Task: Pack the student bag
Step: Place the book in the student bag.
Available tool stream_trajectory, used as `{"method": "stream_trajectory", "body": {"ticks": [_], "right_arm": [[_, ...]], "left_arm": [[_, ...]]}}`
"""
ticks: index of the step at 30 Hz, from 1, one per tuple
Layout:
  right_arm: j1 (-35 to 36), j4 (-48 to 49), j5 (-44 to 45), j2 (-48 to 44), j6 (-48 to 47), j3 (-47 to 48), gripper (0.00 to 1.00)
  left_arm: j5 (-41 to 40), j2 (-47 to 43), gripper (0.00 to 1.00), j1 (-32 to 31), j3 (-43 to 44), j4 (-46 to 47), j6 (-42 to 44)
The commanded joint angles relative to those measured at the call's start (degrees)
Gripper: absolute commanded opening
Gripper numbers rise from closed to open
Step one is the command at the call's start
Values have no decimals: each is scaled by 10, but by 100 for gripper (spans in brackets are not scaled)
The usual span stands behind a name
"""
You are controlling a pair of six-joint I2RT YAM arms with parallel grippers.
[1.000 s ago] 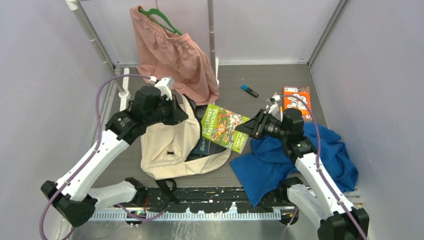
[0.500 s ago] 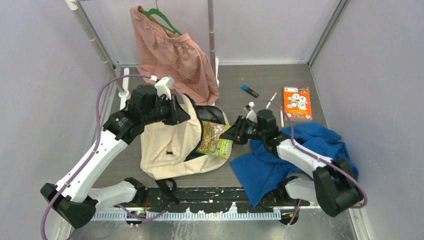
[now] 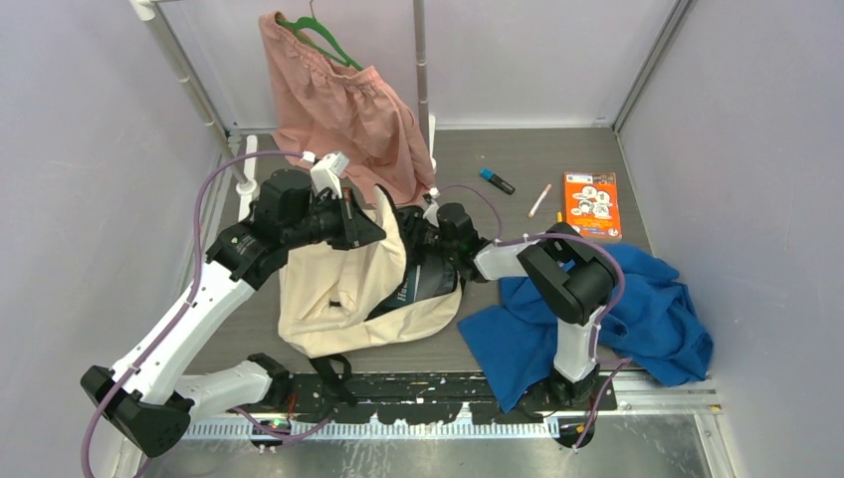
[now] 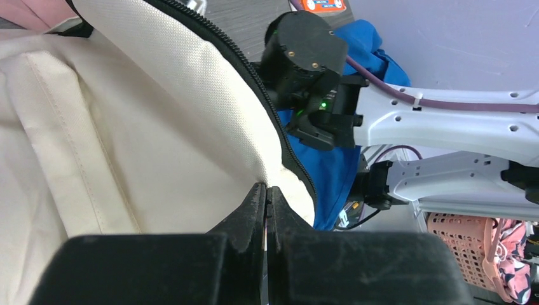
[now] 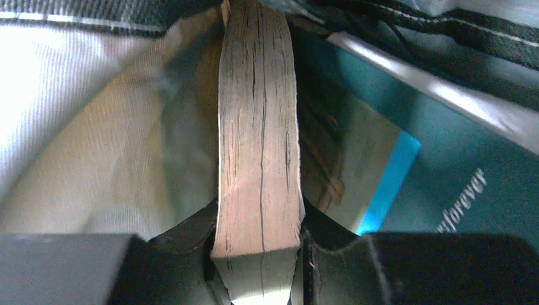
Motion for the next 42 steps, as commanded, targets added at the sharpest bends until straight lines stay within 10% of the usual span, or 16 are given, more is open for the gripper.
{"method": "stream_trajectory", "body": {"ticks": [1,4,9,24,31,40,42], "right_arm": [[17,-31,65,-5,-25,66,20],[19,-180,117,-46,-96,78,72],[21,-313,165,-102,-153,84,96],[26,-631,265,-202,-281,162,100],[8,-788,500,-309,-362,212,100],[-302,-816,468,-443,-396,130,100],[-335,-805,467,-439,-385,128,100]], "left_arm": [[37,-28,0,2,4,68,-19],[35,-26,0,3,1,68,-18],[30,-23,0,4,-8,80,-17],[33,-19,0,18,-10,68,-1],[29,-28,0,18,-20,59,13],[43,15,1,-11,-91,144,-13],[29,45,25,-36,-93,148,-9]]}}
